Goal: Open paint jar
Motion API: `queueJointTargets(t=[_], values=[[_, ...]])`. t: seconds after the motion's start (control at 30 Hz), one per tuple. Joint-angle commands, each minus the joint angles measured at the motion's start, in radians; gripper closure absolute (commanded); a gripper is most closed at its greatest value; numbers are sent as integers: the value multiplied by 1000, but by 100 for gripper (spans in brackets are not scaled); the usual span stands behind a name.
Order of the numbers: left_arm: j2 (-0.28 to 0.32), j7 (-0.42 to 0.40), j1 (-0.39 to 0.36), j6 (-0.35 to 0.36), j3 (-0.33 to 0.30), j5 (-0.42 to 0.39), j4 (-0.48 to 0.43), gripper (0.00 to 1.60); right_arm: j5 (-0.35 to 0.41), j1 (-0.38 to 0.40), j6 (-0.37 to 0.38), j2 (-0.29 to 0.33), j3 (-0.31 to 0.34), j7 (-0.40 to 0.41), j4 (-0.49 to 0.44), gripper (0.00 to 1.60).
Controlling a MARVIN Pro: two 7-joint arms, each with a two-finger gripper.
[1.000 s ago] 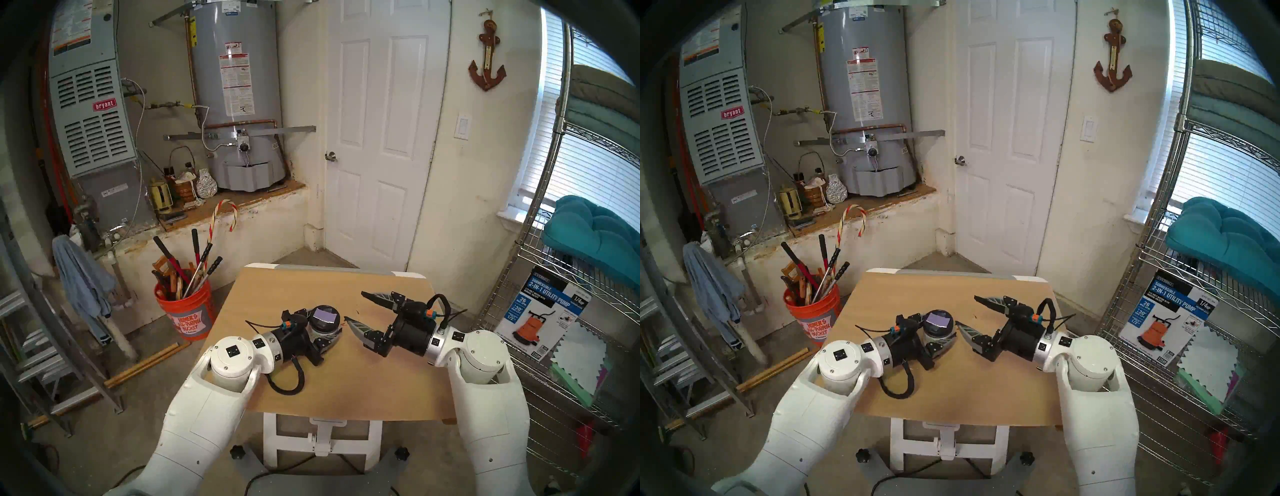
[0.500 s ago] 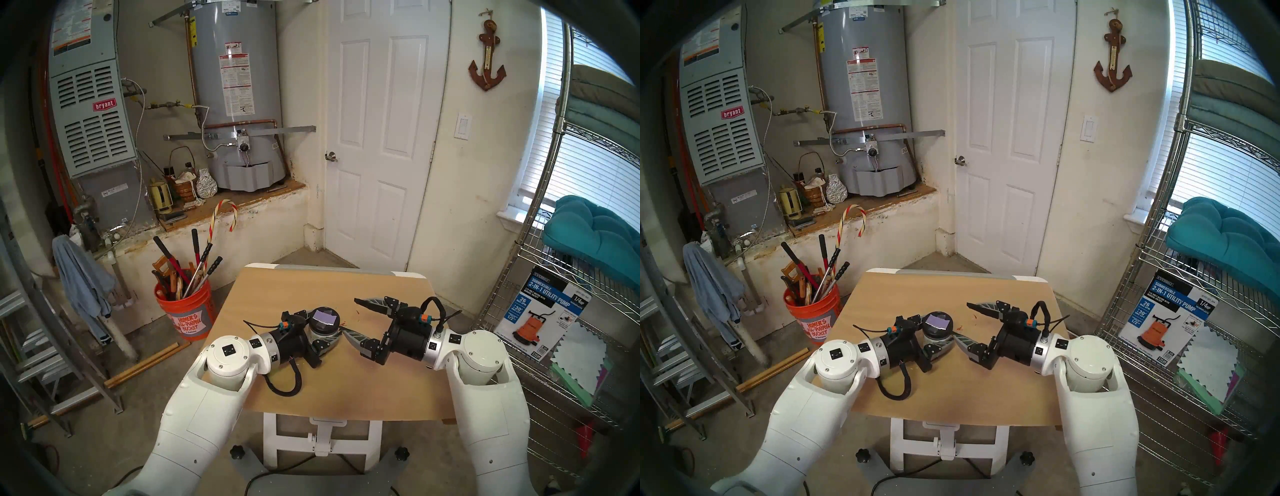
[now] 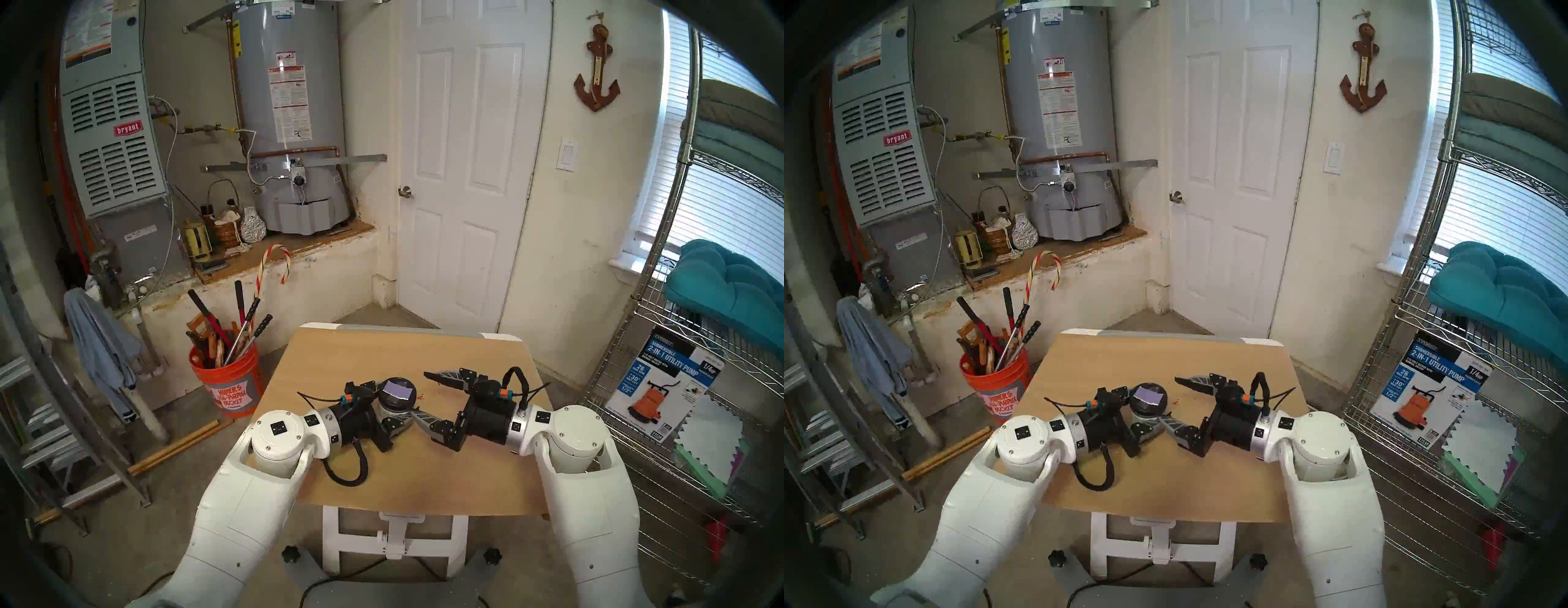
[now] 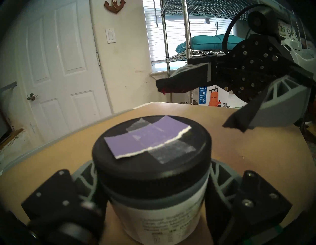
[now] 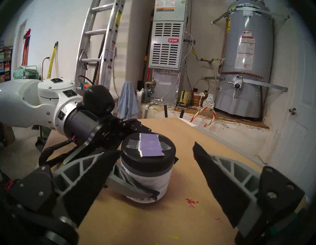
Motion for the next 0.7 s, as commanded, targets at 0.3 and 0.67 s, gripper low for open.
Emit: queueJointTargets(t=[0.3, 0.67], values=[[-12, -5, -11, -4, -11, -8, -36, 160, -14, 13, 17, -36, -42, -14, -6, 0], [-6, -20, -14, 11, -13, -6, -35, 160, -28, 19, 30, -50, -70, -33, 3, 0]])
